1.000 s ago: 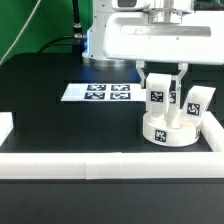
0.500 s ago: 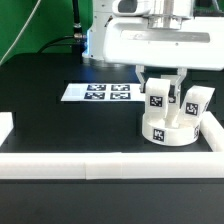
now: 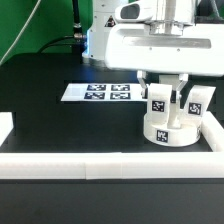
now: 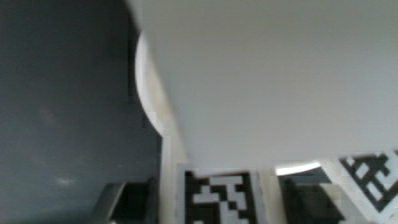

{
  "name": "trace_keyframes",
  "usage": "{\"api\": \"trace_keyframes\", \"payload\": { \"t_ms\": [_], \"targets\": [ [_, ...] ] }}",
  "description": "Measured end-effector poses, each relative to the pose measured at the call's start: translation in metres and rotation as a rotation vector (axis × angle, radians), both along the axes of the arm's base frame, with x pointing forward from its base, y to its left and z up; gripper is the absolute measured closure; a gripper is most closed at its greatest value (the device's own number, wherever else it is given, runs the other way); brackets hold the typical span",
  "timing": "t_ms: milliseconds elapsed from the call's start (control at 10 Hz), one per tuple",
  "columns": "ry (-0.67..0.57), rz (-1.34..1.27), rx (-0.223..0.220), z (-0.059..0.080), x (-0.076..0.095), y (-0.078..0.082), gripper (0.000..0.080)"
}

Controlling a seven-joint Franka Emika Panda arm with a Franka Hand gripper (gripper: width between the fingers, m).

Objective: Assemble stool

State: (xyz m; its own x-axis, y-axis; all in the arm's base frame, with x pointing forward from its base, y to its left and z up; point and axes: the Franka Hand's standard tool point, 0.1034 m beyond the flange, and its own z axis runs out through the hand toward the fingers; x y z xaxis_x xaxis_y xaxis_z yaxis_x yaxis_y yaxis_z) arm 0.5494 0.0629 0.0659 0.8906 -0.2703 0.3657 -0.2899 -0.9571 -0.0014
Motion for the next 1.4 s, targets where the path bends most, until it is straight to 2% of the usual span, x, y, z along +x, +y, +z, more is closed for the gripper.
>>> {"api": "trace_keyframes", "payload": {
  "t_ms": [100,200,300,700,800,1200,1300,1400],
  "targets": [
    [0.0,0.0,0.0,0.0,0.0,0.0,0.036],
    [0.006,0.008,-0.002,0.001,0.0,-0.001,0.0227],
    [0.016,0.019,0.001,0.008,0.001,-0.003,0.0174],
    [0.055,0.059,0.027,0.042,0.007,-0.01,0.0151],
    [0.052,0.069,0.03,0.048,0.012,-0.007,0.015],
    [0.084,0.054,0.036,0.043,0.009,-0.009,0.015],
    [0.144,0.016,0.059,0.041,0.007,-0.015,0.015],
    [0.26,-0.033,0.104,0.042,0.004,-0.022,0.015]
  ]
}}
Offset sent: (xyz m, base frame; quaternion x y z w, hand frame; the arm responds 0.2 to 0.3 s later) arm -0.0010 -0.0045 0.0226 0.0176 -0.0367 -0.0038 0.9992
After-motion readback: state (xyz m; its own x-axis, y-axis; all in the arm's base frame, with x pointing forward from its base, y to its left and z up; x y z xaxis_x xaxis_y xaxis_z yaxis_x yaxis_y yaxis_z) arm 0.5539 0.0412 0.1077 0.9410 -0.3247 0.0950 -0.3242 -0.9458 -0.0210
